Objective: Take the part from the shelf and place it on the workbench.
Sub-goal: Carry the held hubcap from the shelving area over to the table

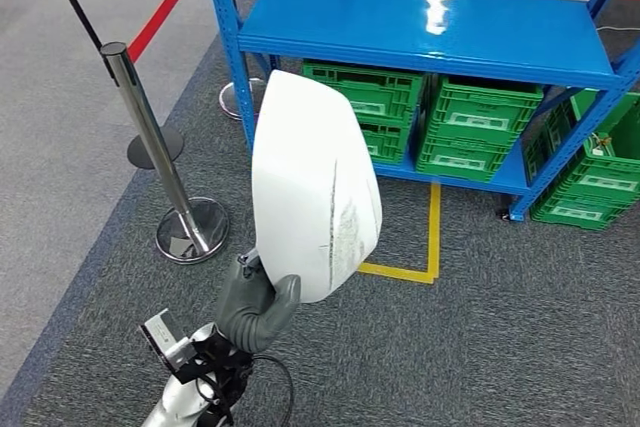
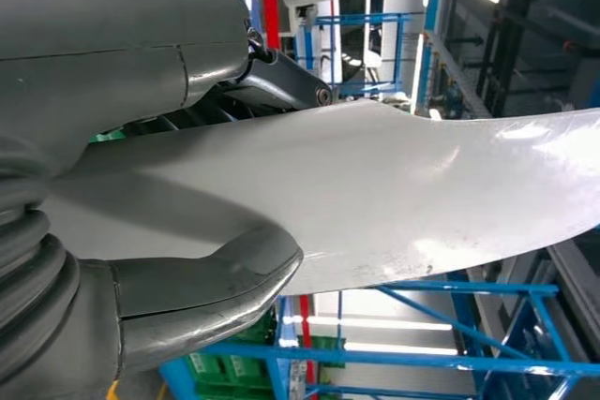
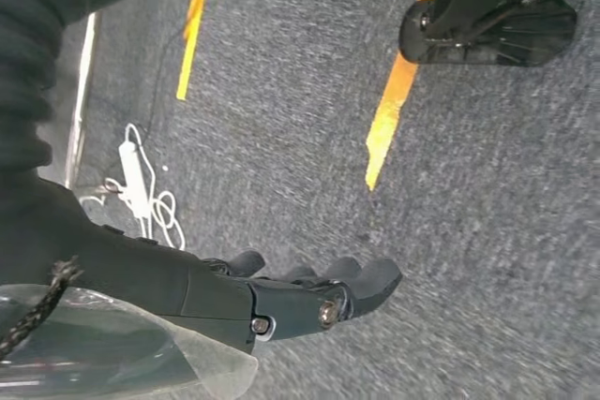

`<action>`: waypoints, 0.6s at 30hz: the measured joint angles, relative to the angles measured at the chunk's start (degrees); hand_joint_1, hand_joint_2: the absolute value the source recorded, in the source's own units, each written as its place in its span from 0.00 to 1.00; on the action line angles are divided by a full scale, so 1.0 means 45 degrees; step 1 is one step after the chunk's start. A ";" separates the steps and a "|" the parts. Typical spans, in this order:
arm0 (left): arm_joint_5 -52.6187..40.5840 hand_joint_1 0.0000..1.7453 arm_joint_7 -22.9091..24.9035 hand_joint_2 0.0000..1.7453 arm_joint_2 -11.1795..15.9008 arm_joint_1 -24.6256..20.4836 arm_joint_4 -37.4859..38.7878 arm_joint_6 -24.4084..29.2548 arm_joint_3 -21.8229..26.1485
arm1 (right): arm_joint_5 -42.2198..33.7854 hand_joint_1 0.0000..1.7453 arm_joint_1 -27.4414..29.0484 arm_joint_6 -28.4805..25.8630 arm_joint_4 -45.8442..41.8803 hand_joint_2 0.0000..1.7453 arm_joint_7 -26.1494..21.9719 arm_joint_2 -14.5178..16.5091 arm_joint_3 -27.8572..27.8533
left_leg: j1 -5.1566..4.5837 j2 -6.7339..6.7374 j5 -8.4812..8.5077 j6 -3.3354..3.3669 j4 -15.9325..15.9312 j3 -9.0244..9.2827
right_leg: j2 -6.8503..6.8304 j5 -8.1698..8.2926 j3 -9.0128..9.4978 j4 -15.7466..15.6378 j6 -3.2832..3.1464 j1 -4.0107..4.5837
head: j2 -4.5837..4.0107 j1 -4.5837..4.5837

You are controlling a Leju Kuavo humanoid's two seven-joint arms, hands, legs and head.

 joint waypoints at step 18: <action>-0.0345 1.00 -0.0058 1.00 0.0042 0.0185 -0.0219 0.0094 0.0005 | -0.0211 0.00 -0.0008 -0.0671 0.0000 1.00 0.0634 0.0010 -0.0081 | -0.0014 0.0098 -0.0690 -0.0302 0.1117 -0.0533 | 0.0208 -0.0014 0.0113 -0.0015 -0.0265 -0.0060 | 0.0000 0.0030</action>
